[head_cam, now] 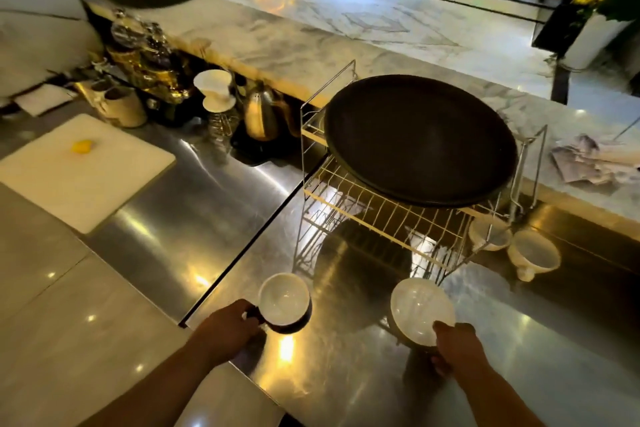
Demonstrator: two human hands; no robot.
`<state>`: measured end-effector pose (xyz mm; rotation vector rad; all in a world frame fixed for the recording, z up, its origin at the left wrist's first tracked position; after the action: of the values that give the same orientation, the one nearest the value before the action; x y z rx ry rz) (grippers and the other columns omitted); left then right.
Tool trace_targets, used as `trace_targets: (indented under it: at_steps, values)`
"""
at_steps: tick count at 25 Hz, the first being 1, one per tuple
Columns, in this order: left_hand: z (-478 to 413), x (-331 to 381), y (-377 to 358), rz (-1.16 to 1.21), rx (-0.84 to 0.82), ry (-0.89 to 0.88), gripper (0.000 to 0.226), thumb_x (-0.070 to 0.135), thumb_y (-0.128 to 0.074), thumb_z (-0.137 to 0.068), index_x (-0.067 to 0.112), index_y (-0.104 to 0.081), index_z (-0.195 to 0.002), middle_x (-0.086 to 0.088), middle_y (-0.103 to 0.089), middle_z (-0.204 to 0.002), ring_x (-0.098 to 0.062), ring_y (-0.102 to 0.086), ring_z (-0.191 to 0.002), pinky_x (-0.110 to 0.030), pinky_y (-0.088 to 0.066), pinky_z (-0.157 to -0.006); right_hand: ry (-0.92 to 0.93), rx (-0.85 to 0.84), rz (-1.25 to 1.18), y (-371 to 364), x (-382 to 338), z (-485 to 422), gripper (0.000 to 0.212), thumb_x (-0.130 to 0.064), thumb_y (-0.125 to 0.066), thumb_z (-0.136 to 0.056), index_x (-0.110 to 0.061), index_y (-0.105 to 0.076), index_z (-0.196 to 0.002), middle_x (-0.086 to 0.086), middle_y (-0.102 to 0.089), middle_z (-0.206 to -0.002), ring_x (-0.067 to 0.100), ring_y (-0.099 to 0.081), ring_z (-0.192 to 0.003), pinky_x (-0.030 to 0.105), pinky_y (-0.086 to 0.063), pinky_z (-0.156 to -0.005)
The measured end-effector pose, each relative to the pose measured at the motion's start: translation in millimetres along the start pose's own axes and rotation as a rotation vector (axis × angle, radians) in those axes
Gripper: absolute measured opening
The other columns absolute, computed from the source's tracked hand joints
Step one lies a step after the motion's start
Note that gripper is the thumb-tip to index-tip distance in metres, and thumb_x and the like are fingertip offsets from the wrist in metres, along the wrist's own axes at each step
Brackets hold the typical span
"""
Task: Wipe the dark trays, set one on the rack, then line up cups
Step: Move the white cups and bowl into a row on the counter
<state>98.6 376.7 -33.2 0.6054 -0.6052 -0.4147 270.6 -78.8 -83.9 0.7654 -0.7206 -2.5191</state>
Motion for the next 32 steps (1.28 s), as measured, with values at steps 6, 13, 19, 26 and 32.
trace_targets:
  at_steps: [6, 13, 19, 26, 32]
  values:
    - [2.0, 21.2, -11.8, -0.084, -0.046, -0.098, 0.023, 0.023, -0.042, -0.107, 0.034, -0.053, -0.091, -0.014, -0.061, -0.129, -0.038, -0.06, -0.118, -0.036, -0.046, -0.092, -0.054, -0.09, -0.152, -10.4, 7.8, -1.2, 0.022, 0.006, -0.055, -0.092, 0.003, -0.06, -0.113, 0.025, -0.066, -0.088, 0.034, -0.062, -0.068, 0.036, -0.051, -0.052]
    - [37.5, 79.0, -37.7, 0.257, -0.057, -0.089, 0.025, 0.023, -0.045, -0.107, 0.007, -0.064, -0.099, -0.005, -0.065, -0.089, -0.017, -0.063, -0.079, -0.035, -0.054, -0.078, -0.021, -0.192, -0.364, 28.2, 19.6, 30.0, 0.023, 0.003, -0.049, -0.092, -0.001, -0.058, -0.113, 0.027, -0.065, -0.093, 0.024, -0.053, -0.061, 0.028, -0.043, -0.049]
    - [80.3, 162.8, -91.8, 0.289, -0.131, -0.169, 0.032, 0.027, -0.042, -0.108, 0.004, -0.064, -0.111, -0.02, -0.075, -0.102, -0.016, -0.063, -0.072, -0.029, -0.047, -0.065, 0.079, -0.123, -0.435, 112.0, 62.6, 26.9, 0.026, 0.003, -0.046, -0.094, -0.003, -0.058, -0.116, 0.025, -0.063, -0.087, 0.026, -0.054, -0.061, 0.033, -0.045, -0.053]
    - [123.8, 233.8, -161.8, 0.32, -0.175, -0.217, 0.036, 0.034, -0.039, -0.108, 0.01, -0.066, -0.107, -0.011, -0.075, -0.088, -0.019, -0.058, -0.072, -0.031, -0.044, -0.067, 0.113, -0.055, -0.48, 193.8, 127.9, 21.1, 0.025, 0.004, -0.044, -0.094, -0.004, -0.056, -0.114, 0.023, -0.061, -0.075, 0.023, -0.052, -0.051, 0.028, -0.039, -0.044]
    - [141.1, 282.6, -201.5, 0.24, -0.203, -0.284, 0.035, 0.037, -0.04, -0.108, 0.015, -0.066, -0.11, -0.015, -0.078, -0.095, -0.016, -0.059, -0.07, -0.03, -0.045, -0.066, 0.1, 0.015, -0.567, 252.4, 160.6, 17.2, 0.02, 0.001, -0.048, -0.094, -0.011, -0.057, -0.106, 0.03, -0.071, -0.095, 0.025, -0.057, -0.062, 0.031, -0.045, -0.053]
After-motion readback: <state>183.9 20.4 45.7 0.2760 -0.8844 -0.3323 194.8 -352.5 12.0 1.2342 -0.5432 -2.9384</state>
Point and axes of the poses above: each hand's wrist, its own z-axis away from the middle knuckle, its own y-axis out of the back of the hand, x = y × z, the point moved 10 cm from there along -z, towards the middle knuckle
